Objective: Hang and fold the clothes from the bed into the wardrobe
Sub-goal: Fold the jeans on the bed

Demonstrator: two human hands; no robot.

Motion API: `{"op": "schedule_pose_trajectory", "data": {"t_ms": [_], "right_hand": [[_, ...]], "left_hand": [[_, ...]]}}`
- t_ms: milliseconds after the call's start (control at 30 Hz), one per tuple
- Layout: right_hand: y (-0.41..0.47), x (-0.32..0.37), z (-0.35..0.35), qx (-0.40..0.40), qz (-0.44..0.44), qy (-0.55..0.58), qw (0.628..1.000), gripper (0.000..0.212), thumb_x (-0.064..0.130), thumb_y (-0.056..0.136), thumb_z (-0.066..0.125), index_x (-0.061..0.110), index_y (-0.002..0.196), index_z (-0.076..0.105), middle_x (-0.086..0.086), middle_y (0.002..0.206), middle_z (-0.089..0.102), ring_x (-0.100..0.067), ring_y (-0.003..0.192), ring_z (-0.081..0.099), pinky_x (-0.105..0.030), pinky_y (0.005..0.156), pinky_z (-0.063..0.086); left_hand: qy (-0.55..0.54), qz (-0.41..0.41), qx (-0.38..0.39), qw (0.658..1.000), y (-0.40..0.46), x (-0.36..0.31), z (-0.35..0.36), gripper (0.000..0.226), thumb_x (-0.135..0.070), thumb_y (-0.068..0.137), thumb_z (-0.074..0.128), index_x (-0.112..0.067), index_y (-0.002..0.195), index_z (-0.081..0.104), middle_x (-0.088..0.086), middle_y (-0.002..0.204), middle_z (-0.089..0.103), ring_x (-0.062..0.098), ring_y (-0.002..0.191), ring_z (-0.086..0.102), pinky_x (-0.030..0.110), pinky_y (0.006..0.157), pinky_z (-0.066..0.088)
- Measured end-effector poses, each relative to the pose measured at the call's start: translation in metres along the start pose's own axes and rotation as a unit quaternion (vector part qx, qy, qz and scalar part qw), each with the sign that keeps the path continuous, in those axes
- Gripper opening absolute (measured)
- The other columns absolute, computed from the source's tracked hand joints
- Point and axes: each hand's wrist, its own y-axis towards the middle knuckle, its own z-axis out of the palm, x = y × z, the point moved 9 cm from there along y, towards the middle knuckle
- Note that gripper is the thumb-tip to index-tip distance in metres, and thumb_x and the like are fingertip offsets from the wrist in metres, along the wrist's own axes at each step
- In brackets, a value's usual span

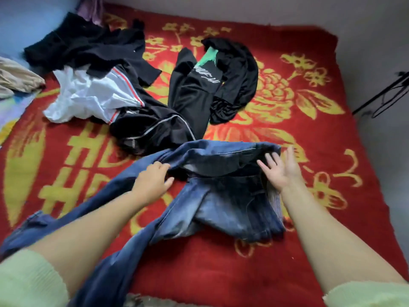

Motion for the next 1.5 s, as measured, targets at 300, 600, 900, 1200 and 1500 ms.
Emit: {"op": "schedule_pose_trajectory", "data": {"t_ms": [300,600,900,1200,1500], "right_hand": [[0.053,-0.085,-0.16,-0.178,0.049,-0.688,0.701,0.091,0.028,0.083,0.07,0.005,0.15,0.012,-0.018,0.154,0.023,-0.032,0.141,0.025,-0.046,0.113,0.024],[0.057,-0.045,-0.134,-0.086,-0.058,-0.878,0.468,0.035,0.039,0.097,0.043,0.008,0.112,0.051,-0.019,0.11,0.064,-0.037,0.102,0.061,-0.037,0.08,0.046],[0.033,0.111,-0.199,-0.232,-0.06,-0.907,0.347,0.027,0.026,0.098,0.044,0.005,0.112,0.052,-0.022,0.111,0.064,-0.038,0.104,0.061,-0.034,0.073,0.038],[0.033,-0.056,-0.082,0.063,-0.263,-0.873,0.406,0.053,0.002,0.066,0.071,0.005,0.118,0.062,-0.016,0.118,0.061,-0.034,0.113,0.058,-0.056,0.094,0.042],[0.054,-0.211,0.065,0.217,-0.184,-0.92,0.27,0.039,0.015,0.096,0.037,0.021,0.134,0.042,-0.003,0.137,0.043,-0.021,0.134,0.032,-0.054,0.115,0.011]], "left_hand": [[0.019,-0.071,0.231,0.97,-0.054,0.011,0.167,0.043,-0.038,0.089,0.052,-0.016,0.124,0.043,0.005,0.125,0.046,0.027,0.114,0.052,0.042,0.088,0.047],[-0.144,-0.109,0.074,0.981,-0.025,0.058,0.115,0.004,-0.006,0.081,0.059,-0.009,0.084,0.059,0.012,0.083,0.06,0.031,0.083,0.057,0.039,0.071,0.041],[-0.297,0.007,0.08,0.951,0.07,-0.085,0.085,0.011,-0.015,0.087,0.064,-0.017,0.077,0.061,-0.002,0.07,0.056,0.013,0.067,0.049,0.026,0.066,0.039],[-0.164,-0.112,0.123,0.972,-0.06,0.016,0.144,0.008,-0.02,0.09,0.054,-0.015,0.096,0.057,0.006,0.095,0.057,0.027,0.096,0.055,0.038,0.083,0.043],[0.037,-0.134,0.178,0.974,-0.048,0.125,0.133,0.064,-0.019,0.087,0.055,-0.016,0.146,0.029,0.007,0.151,0.026,0.024,0.137,0.029,0.044,0.105,0.036]]}}
